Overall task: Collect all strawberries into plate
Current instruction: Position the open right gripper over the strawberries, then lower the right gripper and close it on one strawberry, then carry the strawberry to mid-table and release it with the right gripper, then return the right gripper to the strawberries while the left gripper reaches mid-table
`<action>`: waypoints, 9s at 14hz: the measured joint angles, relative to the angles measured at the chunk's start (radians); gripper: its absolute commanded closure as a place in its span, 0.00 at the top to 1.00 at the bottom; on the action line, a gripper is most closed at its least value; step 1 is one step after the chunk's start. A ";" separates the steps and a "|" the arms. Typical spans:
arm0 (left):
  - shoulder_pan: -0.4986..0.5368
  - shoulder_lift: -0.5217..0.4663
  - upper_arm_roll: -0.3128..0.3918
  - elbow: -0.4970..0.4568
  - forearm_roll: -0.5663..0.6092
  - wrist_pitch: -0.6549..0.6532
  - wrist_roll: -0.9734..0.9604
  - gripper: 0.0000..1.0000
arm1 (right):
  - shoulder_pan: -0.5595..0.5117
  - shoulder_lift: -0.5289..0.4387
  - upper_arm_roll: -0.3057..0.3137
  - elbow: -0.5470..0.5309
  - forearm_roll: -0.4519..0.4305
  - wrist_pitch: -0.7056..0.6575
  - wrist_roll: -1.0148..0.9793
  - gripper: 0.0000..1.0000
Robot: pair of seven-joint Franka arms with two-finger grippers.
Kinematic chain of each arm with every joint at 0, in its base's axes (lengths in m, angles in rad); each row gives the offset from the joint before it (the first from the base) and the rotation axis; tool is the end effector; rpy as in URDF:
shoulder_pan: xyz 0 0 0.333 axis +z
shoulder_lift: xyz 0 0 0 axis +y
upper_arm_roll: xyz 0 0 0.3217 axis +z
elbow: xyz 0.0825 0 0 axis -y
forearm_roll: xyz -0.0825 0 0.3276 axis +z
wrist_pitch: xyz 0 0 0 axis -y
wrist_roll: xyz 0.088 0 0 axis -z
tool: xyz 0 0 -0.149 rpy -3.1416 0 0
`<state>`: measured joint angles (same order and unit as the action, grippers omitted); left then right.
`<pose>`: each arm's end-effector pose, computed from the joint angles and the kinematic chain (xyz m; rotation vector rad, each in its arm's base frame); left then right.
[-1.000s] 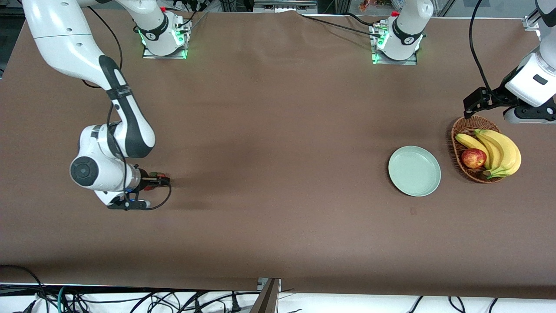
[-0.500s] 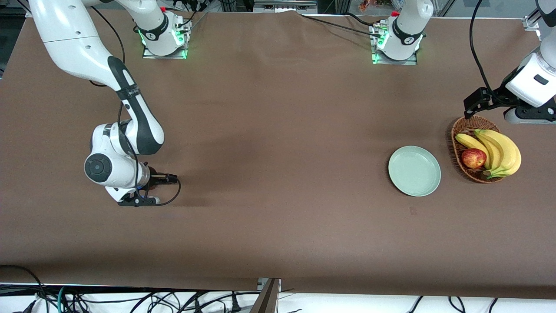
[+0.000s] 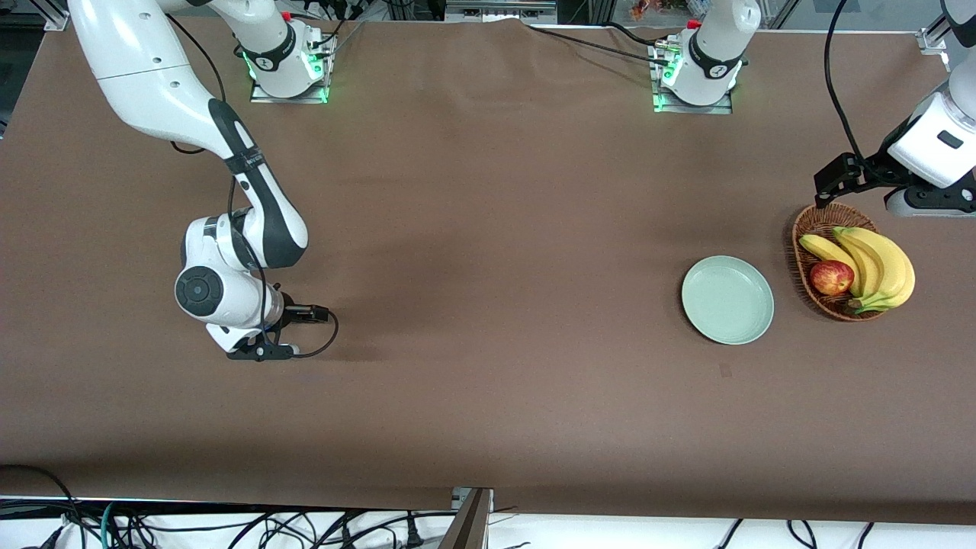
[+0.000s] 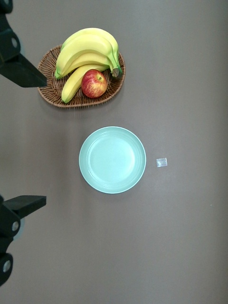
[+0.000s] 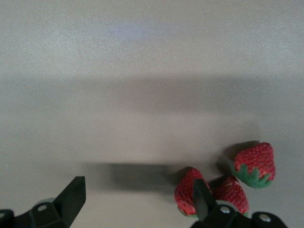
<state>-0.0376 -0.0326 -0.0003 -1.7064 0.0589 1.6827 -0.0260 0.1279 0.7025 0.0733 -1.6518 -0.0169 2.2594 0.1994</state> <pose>0.4956 -0.0107 0.5576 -3.0832 0.0281 -0.0166 0.6231 0.1214 0.1967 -3.1215 0.0030 0.1534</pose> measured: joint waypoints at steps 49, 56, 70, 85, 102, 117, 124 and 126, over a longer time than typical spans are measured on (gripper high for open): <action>0.000 0.000 0.000 0.003 0.000 -0.011 0.000 1.00 | -0.002 0.013 -0.022 0.024 -0.012 -0.180 -0.068 0.99; 0.000 0.000 0.000 0.003 0.000 -0.012 0.000 1.00 | 0.024 0.018 -0.017 0.024 -0.012 -0.161 -0.017 0.99; 0.000 0.001 0.000 0.003 0.000 -0.012 0.000 1.00 | -0.015 0.052 -0.027 0.038 -0.066 -0.035 -0.014 0.68; 0.001 0.001 0.004 0.003 0.000 -0.033 0.000 1.00 | 0.065 0.047 0.097 0.145 -0.059 -0.033 0.215 0.09; 0.001 0.001 0.005 0.004 0.000 -0.058 0.000 1.00 | 0.617 0.358 0.103 0.454 -0.058 0.365 0.857 1.00; -0.042 0.351 -0.182 -0.004 -0.090 -0.055 -0.049 1.00 | 0.218 0.156 -0.122 0.448 -0.059 -0.432 0.144 1.00; -0.255 0.624 -0.219 0.006 -0.125 0.406 -0.437 1.00 | 0.173 0.120 -0.257 0.297 -0.041 -0.395 -0.048 1.00; -0.282 0.636 -0.220 0.006 -0.126 0.469 -0.512 1.00 | 0.159 0.093 -0.257 0.219 -0.007 -0.323 -0.063 1.00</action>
<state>-0.3194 0.6034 -0.2199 -1.7001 -0.0666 2.1517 -0.5378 0.2873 0.7951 -0.1838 -1.4333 -0.0243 1.9367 0.1366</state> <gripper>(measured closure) 0.000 0.000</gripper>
